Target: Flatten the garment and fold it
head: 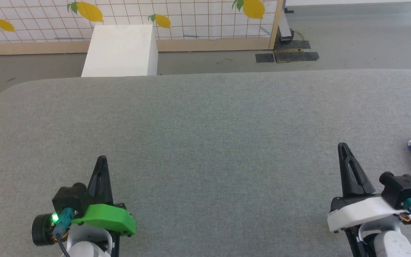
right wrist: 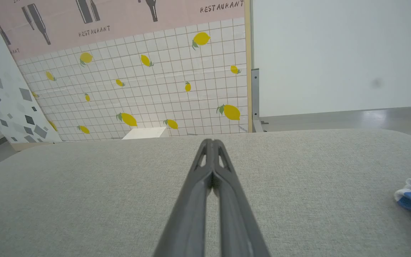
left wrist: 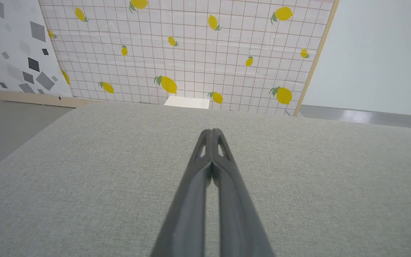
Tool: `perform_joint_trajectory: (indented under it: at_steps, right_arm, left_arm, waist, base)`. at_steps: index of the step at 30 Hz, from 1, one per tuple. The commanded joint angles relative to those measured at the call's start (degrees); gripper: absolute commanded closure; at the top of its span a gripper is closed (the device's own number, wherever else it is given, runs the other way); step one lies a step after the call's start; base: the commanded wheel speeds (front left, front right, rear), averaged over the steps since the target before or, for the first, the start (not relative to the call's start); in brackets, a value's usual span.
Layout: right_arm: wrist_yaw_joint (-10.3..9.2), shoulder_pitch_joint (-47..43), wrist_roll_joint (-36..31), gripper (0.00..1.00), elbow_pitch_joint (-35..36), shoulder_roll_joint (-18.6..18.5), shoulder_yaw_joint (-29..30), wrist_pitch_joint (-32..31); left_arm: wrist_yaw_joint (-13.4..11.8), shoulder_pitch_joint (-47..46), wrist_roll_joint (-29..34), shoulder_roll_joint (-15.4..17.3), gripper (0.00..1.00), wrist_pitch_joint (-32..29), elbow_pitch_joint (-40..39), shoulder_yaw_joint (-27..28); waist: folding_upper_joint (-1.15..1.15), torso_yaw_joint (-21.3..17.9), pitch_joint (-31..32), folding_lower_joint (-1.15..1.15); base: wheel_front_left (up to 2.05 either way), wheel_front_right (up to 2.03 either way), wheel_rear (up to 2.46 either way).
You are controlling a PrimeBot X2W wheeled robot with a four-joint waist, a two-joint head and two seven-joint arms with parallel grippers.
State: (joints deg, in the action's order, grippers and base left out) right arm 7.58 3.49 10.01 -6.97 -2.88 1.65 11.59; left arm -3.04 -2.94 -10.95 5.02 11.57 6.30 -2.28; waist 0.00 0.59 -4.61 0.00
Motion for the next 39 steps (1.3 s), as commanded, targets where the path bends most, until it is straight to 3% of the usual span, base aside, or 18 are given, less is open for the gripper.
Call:
perform_joint_trajectory:
  at_steps: [1,39]
  right_arm:
    - [-0.02,-0.75,-0.70,1.00,0.45,0.00,-0.15,-0.36]
    - [-0.05,-1.88,-4.53,1.00,3.14,0.00,-0.77,-4.98]
  left_arm:
    - [0.32,0.65,1.10,-0.34,1.00,-0.30,-0.41,0.25]
    - [1.44,1.59,5.16,-1.08,1.00,-4.94,-2.84,1.09]
  waist:
    - [0.00,-0.01,0.08,0.00]
    - [0.00,-0.25,1.94,0.00]
  base:
    - [0.00,0.00,0.00]
    - [0.00,0.00,0.00]
